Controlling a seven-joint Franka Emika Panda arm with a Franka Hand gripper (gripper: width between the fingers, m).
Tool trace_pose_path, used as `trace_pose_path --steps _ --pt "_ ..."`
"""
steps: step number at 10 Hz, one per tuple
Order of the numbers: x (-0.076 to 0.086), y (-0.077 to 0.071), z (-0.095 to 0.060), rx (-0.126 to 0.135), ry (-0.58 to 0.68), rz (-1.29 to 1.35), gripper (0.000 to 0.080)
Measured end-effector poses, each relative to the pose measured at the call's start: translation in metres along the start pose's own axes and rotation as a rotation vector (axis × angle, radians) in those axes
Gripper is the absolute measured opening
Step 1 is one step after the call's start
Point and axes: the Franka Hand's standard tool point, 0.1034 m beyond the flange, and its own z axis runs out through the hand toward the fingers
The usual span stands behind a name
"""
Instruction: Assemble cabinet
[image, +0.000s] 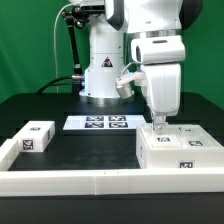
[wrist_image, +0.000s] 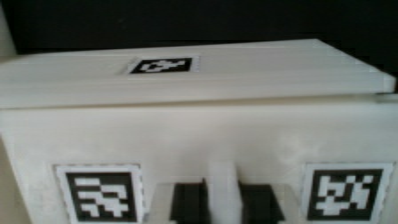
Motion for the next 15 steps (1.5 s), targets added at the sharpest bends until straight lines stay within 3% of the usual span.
trace_pose_path --steps 5,6,7,9,10,11,12,15 --pt "-0.0003 0.0079 0.0001 -0.002 0.001 0.003 0.0074" --pt "-0.0003 0.0077 0.0004 -0.002 0.001 0.003 0.0158" --pt "-0.0003 0.0076 0.0005 -0.002 0.002 0.003 0.0158" --pt "-0.0003 0.0075 0.0006 -0.001 0.002 0.003 0.0549" --pt "-0.0003 0.0075 0.0006 -0.001 0.002 0.003 0.0549" --pt "-0.0003 0.0075 0.0006 -0.001 0.002 0.003 0.0748" --pt "-0.0003 0.0075 0.0006 -0.001 0.002 0.003 0.0784" --pt "-0.0003 0.0074 0.0007 -0.001 0.002 0.003 0.0795"
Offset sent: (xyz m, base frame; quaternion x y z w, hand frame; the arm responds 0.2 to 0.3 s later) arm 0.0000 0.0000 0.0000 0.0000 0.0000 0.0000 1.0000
